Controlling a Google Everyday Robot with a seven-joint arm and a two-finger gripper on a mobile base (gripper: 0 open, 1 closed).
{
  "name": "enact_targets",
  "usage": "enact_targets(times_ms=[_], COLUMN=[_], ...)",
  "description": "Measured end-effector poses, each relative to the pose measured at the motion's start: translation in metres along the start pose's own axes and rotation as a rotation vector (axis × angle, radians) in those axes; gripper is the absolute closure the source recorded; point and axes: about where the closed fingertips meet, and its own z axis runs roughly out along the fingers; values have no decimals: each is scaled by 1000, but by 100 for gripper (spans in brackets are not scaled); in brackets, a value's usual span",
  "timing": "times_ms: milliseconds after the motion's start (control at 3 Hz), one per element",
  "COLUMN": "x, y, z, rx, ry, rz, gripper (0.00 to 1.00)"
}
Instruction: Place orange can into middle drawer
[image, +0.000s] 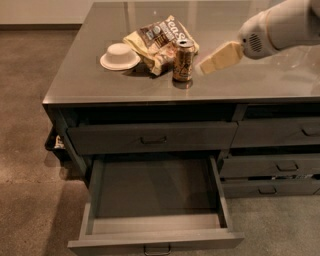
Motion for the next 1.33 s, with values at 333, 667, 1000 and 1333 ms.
enact_targets(times_ms=[333, 667, 1000, 1333], x=[-20, -38, -49, -57], y=[-7, -11, -19, -20], z=[40, 77, 113, 146], rx=[7, 14, 41, 42], ry=[-67, -89, -76, -49], rz=[28, 42, 49, 52], gripper=[0, 0, 0, 0])
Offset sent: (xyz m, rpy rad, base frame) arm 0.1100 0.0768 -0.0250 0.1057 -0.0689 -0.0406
